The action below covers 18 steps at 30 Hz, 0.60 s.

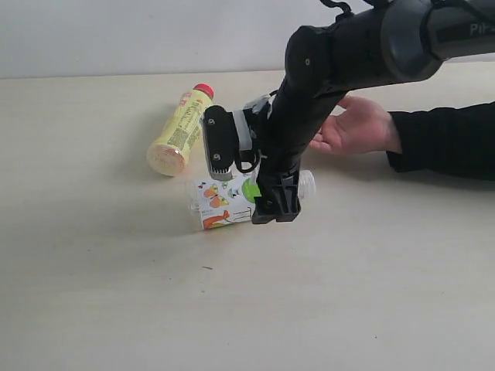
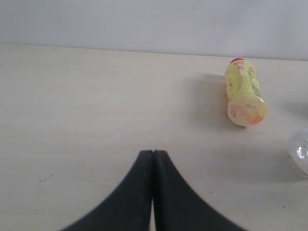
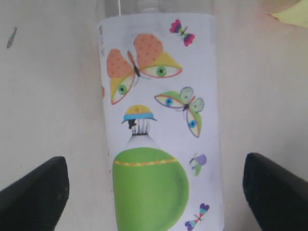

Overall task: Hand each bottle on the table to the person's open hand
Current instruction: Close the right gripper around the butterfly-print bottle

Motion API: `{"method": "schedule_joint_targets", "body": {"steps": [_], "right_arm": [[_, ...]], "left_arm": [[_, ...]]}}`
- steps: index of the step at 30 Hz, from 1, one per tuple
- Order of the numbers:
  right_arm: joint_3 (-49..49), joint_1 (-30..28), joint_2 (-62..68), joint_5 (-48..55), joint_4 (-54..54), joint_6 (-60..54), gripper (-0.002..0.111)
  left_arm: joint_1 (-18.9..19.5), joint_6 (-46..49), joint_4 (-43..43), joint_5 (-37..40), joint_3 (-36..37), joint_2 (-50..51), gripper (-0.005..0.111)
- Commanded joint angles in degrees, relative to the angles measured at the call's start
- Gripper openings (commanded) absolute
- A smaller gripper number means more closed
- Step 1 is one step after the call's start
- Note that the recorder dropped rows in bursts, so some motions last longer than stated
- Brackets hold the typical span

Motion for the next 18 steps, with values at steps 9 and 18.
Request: {"method": "schedule_joint_targets", "body": {"steps": [9,18], "right_arm": [[-0.44,0.08,3.64,-5.17,2.30,-0.39,0.092],[-0.44,0.08,4.88,-6.55,2.98,-0.01,0.089]], "left_arm": [[-0.27,0.08,-0.02,-0.27,0.21,-0.35,0.002],[-0.27,0.08,-0.02,-0.27,0.21,-0.35,0.002]]}}
